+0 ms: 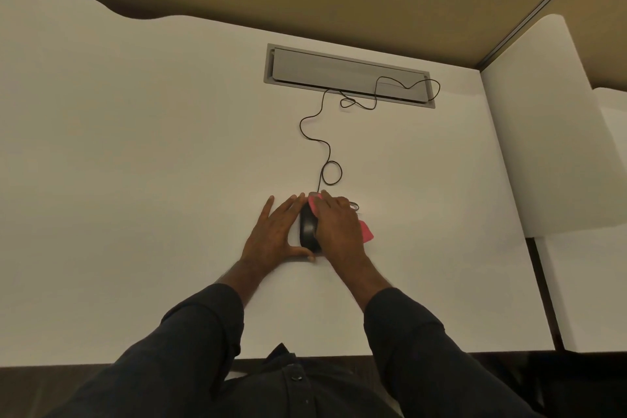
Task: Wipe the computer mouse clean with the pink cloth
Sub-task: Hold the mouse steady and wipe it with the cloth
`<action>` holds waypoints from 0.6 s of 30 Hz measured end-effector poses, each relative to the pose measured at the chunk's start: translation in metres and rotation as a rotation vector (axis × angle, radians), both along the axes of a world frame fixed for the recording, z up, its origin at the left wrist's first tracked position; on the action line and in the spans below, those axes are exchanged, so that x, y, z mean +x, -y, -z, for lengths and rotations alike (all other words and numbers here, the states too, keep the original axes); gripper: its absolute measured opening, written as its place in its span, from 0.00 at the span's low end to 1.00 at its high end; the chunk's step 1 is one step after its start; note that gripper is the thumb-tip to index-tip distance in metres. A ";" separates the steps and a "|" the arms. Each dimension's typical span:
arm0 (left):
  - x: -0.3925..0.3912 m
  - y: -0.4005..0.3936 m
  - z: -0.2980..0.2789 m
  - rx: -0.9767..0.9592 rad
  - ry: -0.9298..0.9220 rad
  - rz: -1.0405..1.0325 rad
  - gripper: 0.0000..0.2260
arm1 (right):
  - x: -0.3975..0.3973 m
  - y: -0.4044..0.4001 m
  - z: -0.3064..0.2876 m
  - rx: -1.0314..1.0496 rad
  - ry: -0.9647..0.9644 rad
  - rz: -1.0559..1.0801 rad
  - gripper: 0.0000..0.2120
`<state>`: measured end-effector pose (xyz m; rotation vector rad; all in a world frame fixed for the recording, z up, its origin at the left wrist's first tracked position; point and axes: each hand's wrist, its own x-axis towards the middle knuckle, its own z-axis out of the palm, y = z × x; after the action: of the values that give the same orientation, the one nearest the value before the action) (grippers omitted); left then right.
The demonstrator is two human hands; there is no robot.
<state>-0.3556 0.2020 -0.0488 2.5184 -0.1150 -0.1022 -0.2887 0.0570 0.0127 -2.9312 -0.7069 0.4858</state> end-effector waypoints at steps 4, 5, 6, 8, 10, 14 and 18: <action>0.000 0.000 -0.001 -0.008 -0.005 0.001 0.55 | -0.005 0.004 0.005 0.065 -0.044 0.115 0.34; 0.000 0.000 -0.001 -0.009 -0.010 0.001 0.55 | -0.006 0.006 0.006 0.070 -0.060 0.138 0.35; 0.000 0.000 -0.001 -0.011 -0.015 -0.001 0.56 | -0.008 0.008 0.007 0.074 -0.075 0.156 0.36; 0.001 0.000 0.000 -0.010 -0.020 0.000 0.56 | -0.013 0.011 0.010 0.094 -0.068 0.178 0.36; 0.001 -0.001 0.001 0.002 -0.026 0.007 0.56 | -0.019 0.016 0.011 0.142 -0.047 0.196 0.34; 0.001 -0.001 0.003 0.008 -0.026 0.013 0.56 | -0.033 0.024 0.010 0.218 -0.034 0.209 0.30; 0.001 -0.002 0.002 0.007 -0.023 0.015 0.56 | -0.048 0.038 0.011 0.200 0.010 0.118 0.29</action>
<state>-0.3549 0.2036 -0.0504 2.5229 -0.1244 -0.1382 -0.3370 0.0191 0.0014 -2.7694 -0.5440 0.3663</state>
